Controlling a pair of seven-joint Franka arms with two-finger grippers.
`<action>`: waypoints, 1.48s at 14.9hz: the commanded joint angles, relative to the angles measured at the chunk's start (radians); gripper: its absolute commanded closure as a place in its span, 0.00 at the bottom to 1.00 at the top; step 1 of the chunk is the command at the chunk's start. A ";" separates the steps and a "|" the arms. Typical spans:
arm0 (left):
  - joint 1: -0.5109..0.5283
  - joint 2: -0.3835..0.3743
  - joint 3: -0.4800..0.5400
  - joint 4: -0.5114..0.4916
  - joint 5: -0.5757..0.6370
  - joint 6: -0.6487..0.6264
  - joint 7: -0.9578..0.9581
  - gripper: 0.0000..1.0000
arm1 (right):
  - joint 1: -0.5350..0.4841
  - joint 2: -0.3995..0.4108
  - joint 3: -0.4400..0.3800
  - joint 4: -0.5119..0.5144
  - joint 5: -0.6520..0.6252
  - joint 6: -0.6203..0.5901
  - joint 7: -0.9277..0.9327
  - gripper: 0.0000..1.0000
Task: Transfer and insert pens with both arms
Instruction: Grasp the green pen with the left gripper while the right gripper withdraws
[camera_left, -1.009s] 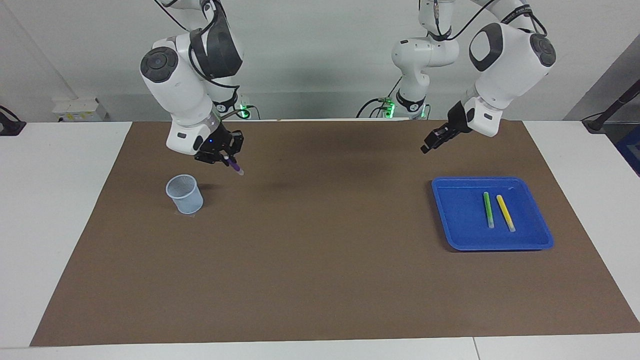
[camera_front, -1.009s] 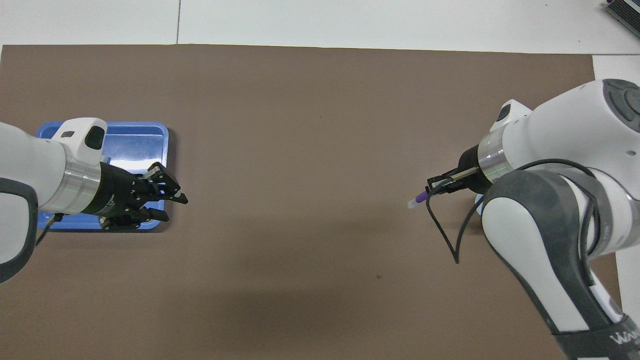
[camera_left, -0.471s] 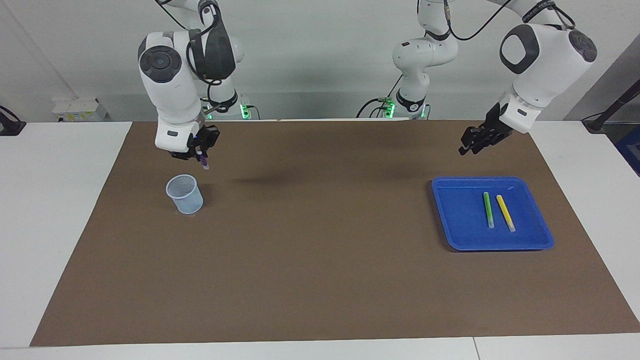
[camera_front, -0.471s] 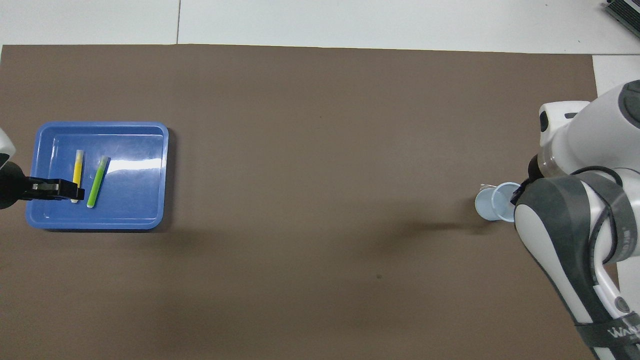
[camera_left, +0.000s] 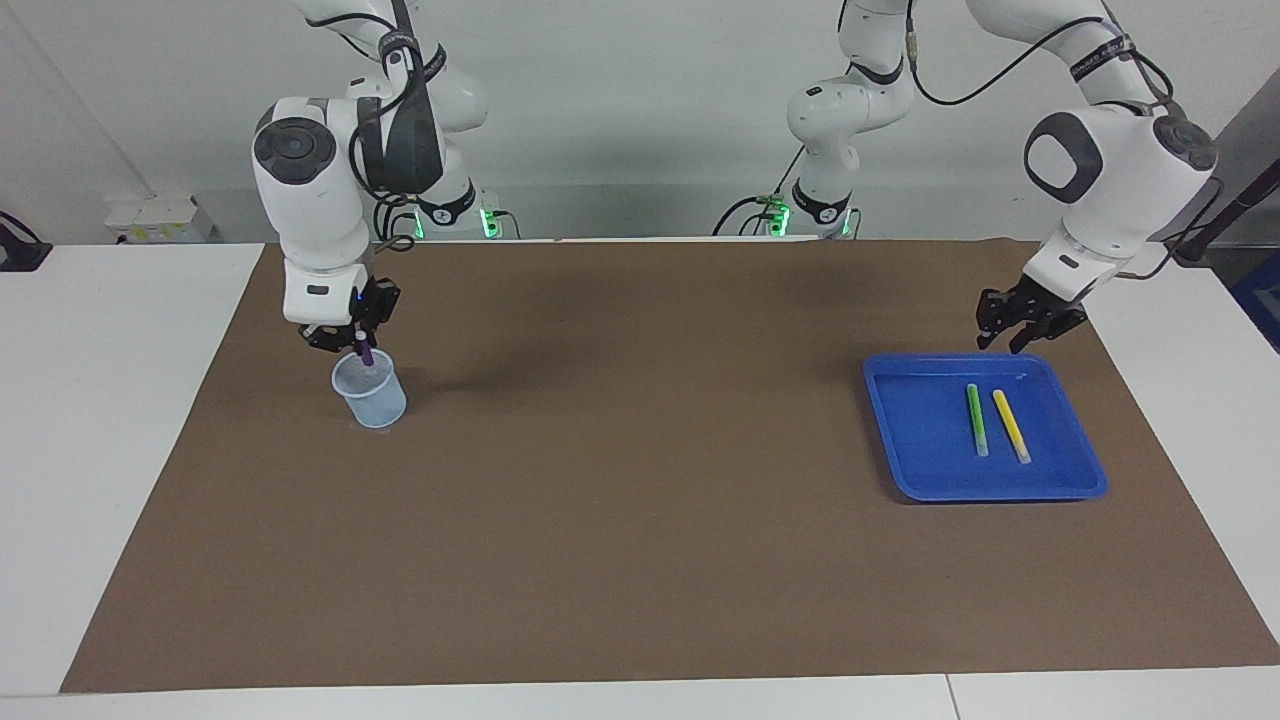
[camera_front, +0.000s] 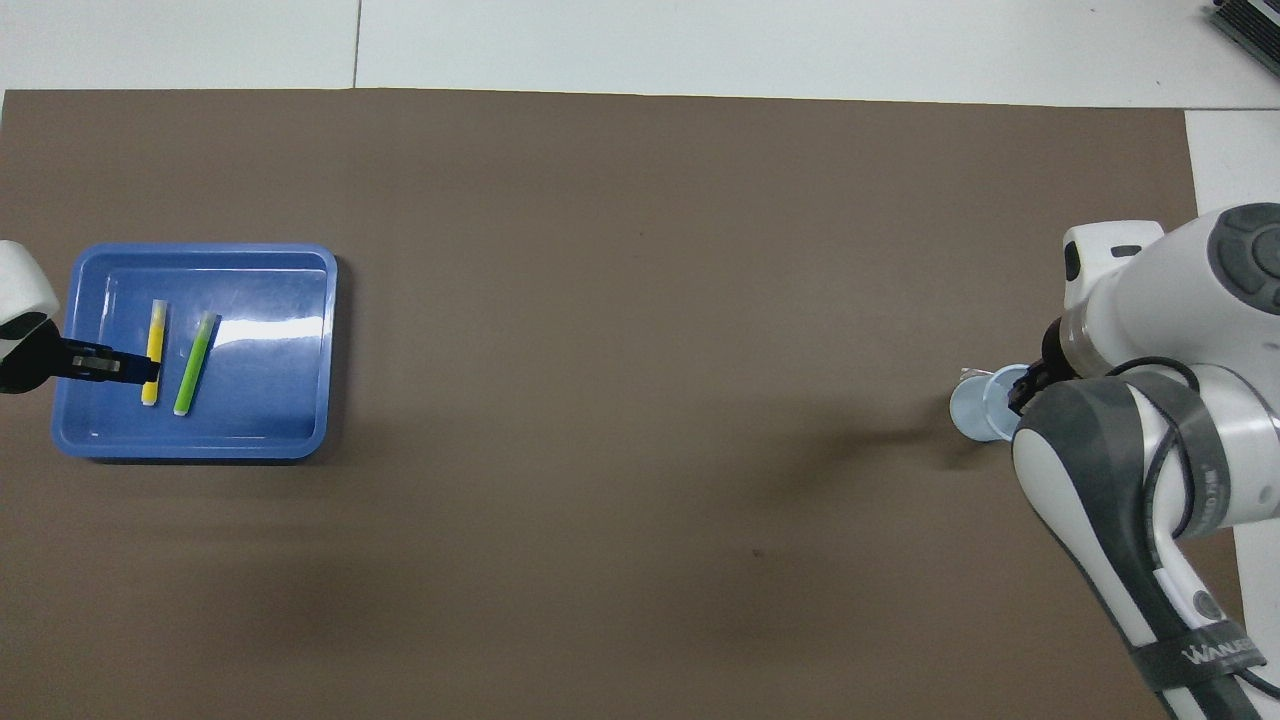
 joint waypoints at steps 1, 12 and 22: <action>0.010 0.032 -0.008 -0.018 0.025 0.075 0.024 0.53 | -0.022 -0.054 0.010 -0.180 -0.006 0.208 0.020 1.00; 0.010 0.198 -0.008 -0.018 0.059 0.284 0.033 0.50 | -0.053 -0.078 0.012 -0.122 0.089 0.066 -0.014 0.00; 0.014 0.265 -0.008 -0.035 0.061 0.393 0.059 0.47 | 0.053 -0.085 0.021 0.035 0.489 -0.143 0.599 0.00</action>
